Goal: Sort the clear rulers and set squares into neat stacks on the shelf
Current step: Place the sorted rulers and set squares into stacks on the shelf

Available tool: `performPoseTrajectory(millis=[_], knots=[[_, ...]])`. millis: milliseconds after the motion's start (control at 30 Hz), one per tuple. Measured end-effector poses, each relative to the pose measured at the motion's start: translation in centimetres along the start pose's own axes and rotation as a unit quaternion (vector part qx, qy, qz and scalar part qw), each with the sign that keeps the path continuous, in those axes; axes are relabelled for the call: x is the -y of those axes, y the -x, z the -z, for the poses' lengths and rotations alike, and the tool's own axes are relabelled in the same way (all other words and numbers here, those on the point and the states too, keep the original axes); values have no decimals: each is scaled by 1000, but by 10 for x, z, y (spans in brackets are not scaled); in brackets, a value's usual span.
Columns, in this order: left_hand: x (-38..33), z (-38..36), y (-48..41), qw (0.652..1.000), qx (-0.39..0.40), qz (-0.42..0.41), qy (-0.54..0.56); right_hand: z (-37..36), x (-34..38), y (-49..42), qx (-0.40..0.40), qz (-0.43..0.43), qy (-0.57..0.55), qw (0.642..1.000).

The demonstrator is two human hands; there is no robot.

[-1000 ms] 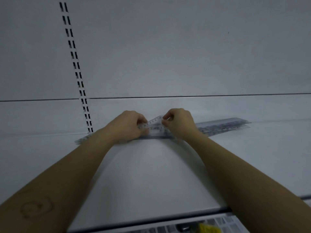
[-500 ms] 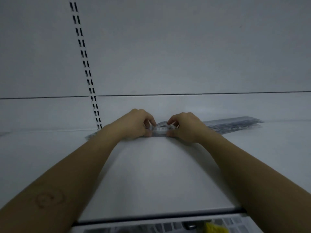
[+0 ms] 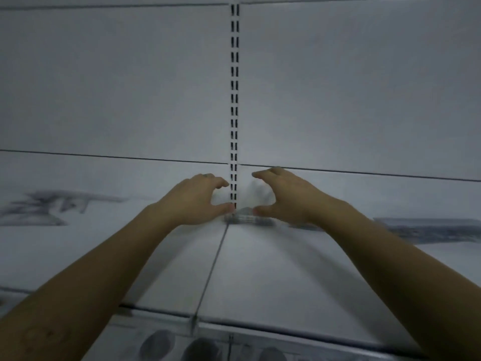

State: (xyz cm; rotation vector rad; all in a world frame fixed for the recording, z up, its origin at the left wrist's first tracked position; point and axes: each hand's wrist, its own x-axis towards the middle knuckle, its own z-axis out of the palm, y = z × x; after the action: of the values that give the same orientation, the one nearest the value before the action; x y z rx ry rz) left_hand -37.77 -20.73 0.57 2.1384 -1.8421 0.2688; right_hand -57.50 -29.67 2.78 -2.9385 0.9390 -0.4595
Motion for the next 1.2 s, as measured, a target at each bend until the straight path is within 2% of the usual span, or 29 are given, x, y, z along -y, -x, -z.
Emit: performPoseTrajectory(millis=[133, 367, 533, 667, 800, 967, 1200], knots=[[69, 9, 43, 998, -11, 62, 4, -23, 71, -43, 26, 62, -30, 997], [193, 33, 118, 984, -26, 174, -21, -68, 185, -106, 105, 113, -56, 986], [288, 46, 172, 956, -52, 284, -62, -101, 266, -142, 141, 152, -55, 977], [349, 51, 197, 923, -39, 378, -59, -127, 325, -160, 155, 179, -42, 971], [374, 49, 190, 916, -30, 395, -55, -141, 356, -180, 118, 145, -35, 982], [387, 46, 183, 919, -46, 390, -34, -156, 364, -191, 65, 73, -137, 986], [394, 42, 185, 924, -75, 375, 8, -158, 362, -196, 92, 24, -233, 968]])
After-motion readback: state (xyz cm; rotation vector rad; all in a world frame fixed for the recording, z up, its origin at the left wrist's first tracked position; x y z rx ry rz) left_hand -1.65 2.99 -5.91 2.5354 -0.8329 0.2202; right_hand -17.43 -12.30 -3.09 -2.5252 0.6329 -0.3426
